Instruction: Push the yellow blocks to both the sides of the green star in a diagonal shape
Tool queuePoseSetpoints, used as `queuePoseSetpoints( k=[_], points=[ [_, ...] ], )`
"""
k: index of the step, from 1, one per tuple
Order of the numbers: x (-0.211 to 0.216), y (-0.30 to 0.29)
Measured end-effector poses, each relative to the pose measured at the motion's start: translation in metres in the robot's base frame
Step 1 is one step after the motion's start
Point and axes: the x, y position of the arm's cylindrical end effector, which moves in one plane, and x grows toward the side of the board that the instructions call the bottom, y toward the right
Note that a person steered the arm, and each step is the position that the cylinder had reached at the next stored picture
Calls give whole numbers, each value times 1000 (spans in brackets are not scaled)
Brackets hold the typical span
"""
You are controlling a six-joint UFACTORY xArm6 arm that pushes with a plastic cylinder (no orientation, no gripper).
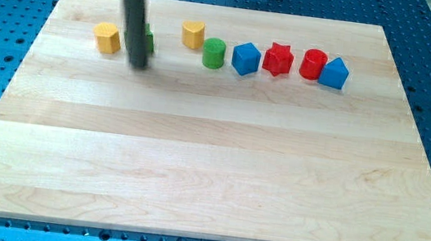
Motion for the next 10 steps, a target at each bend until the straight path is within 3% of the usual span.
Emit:
queuePoseSetpoints(
  k=[1, 2, 3, 5, 7, 8, 10],
  points=[
    [16, -79],
    [-30, -101],
    [-86, -69],
    [0, -40],
    [-114, -53],
    [-100, -9],
    [-70, 12]
  ],
)
